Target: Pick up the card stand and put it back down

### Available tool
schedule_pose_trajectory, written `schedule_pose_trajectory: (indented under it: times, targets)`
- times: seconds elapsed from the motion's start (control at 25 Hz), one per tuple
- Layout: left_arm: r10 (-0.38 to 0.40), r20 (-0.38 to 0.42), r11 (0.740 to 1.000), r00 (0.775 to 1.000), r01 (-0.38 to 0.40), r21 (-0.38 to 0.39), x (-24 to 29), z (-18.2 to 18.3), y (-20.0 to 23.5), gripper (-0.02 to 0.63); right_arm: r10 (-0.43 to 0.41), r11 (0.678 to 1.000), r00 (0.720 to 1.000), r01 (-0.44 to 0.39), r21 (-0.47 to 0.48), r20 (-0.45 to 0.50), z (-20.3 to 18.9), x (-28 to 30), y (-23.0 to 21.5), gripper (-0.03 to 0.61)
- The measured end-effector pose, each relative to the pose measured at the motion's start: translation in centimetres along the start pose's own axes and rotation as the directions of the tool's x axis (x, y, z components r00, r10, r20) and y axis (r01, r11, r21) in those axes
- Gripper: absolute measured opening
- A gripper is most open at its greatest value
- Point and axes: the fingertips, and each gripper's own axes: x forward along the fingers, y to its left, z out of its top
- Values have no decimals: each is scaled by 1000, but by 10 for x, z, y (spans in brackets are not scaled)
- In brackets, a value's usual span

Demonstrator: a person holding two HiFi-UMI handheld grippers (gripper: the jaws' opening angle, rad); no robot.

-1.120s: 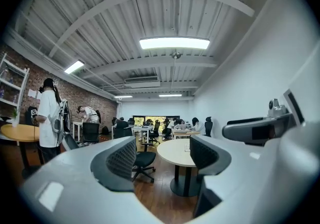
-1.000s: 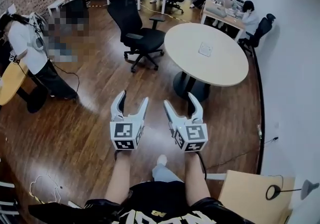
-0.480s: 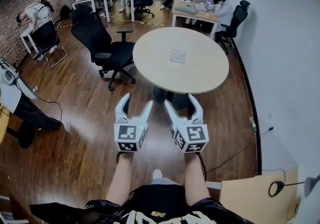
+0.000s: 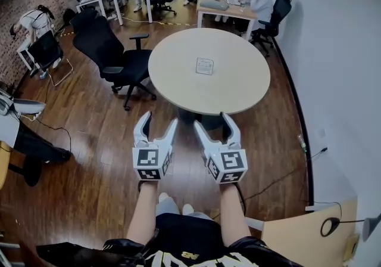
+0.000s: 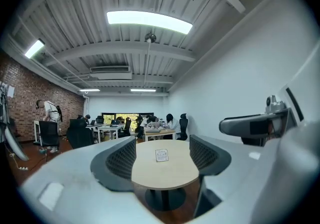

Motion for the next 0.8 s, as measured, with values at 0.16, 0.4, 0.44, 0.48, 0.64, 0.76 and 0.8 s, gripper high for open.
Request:
schedule_pose_trajectory:
  times: [0.16,0.4,0.44,0.48,0.64,0.76,0.8]
  targets:
    - [0,-13,1000,1000,0,-4,19,-5,8,334,-6,1000,1000,7,9,-13,-6,15,-10,348]
    - [-37,-5,999,999,37,-9,65,-6,14,334,-46,999,999,46,0,-8,-7,47,-40,348]
    - [-44,-3,999,999,44,-12,74,-5,16,334,-54,999,999,54,-3,-8,-6,55,-45,348]
    - [-51,-2,999,999,51,-15,83,-4,19,334,-61,998,998,60,-5,-9,-5,63,-50,348]
    - [-64,12,998,998,64,-17,123,1,32,334,-78,997,997,78,-10,-10,-2,98,-68,347]
    - [-86,26,996,996,86,-13,156,5,47,334,-98,995,995,98,-14,6,1,131,-77,347]
    - [-92,36,996,995,92,-10,167,9,53,334,-105,994,994,105,-13,13,3,142,-81,347]
